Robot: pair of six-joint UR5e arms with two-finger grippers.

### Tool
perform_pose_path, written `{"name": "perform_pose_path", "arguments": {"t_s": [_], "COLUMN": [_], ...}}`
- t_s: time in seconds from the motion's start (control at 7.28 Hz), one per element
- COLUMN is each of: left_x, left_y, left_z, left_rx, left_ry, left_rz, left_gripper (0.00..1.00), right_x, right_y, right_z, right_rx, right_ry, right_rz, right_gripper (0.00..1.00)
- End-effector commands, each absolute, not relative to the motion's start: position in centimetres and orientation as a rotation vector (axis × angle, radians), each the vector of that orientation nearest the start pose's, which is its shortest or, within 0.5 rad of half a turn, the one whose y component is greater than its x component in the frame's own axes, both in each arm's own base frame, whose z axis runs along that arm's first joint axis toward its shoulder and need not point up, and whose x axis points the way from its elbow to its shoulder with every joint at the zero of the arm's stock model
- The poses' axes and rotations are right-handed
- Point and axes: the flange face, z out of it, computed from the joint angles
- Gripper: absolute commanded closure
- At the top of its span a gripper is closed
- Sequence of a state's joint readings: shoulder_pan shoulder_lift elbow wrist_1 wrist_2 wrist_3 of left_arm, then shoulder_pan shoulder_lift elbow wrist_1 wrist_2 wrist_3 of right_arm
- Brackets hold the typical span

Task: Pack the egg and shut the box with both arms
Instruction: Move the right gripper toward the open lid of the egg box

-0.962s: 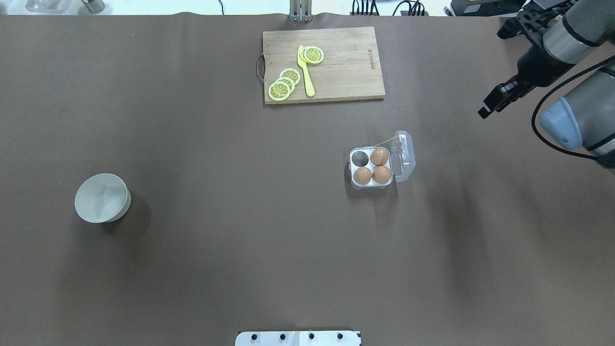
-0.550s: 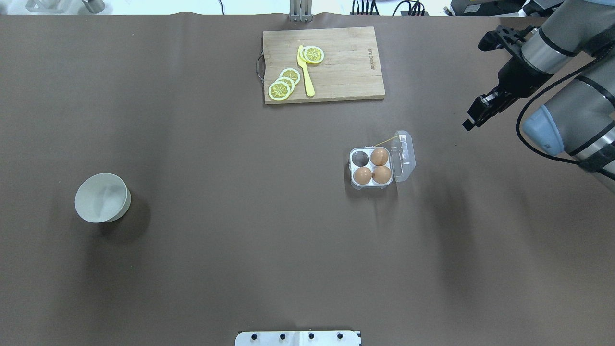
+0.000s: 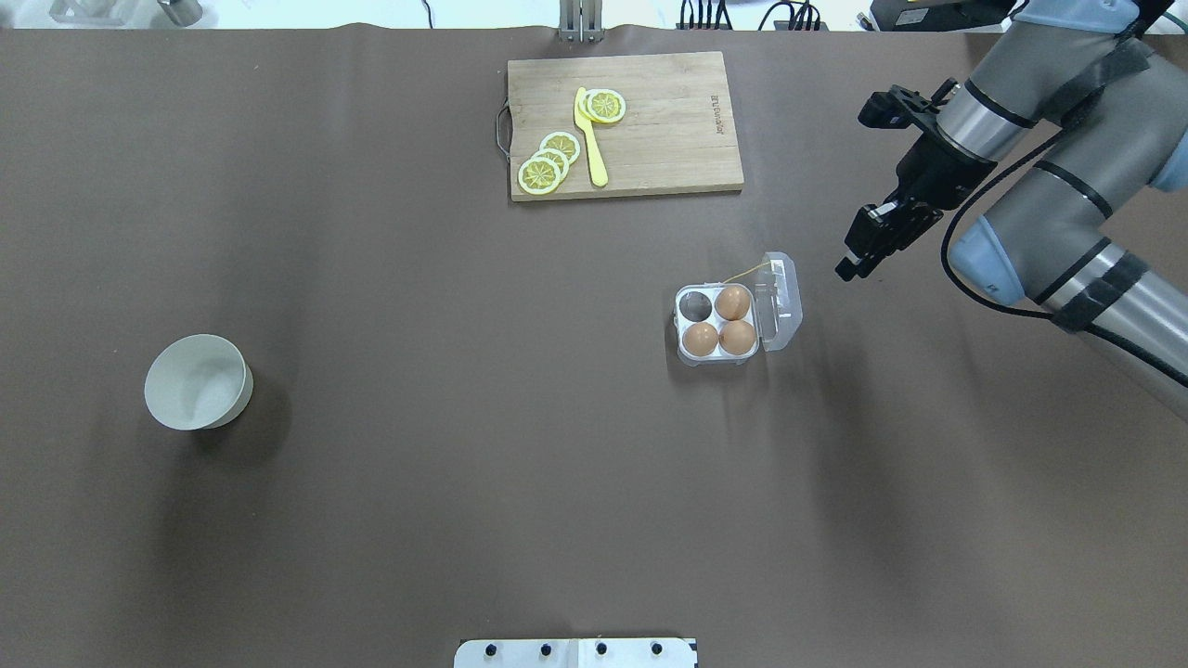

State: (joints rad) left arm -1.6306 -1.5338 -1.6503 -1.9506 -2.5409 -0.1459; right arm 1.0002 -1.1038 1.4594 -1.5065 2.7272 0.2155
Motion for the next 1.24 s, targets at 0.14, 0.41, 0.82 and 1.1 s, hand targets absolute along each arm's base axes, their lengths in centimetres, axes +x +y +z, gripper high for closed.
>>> {"name": "perform_pose_path", "arguments": {"t_s": [0.14,0.41,0.82,1.1], "left_x": [-8.9,-9.5,-9.7,-9.7], "left_y": [-47.8,-47.9,-47.7,-47.6], "left_z": [58.6,58.4,58.4,58.4], "left_rx": [0.346,0.351,0.356,0.356], "left_ry": [0.969,0.967,0.965,0.966], "left_rz": [-0.003,-0.016,-0.019,-0.021], "left_gripper": [0.03,0.03,0.03,0.03], "right_x": [-36.7,-37.3,-38.3,-39.8], "right_y": [-58.9,-59.4,-60.3,-61.4], "right_z": [36.4,37.7,36.7,34.7], "right_rx": [-0.153,-0.127,-0.128,-0.129], "right_ry": [-1.256,-1.261,-1.264,-1.266], "right_rz": [-0.565,-0.585,-0.589,-0.595], "right_gripper": [0.57,0.77,1.0,1.0]}}
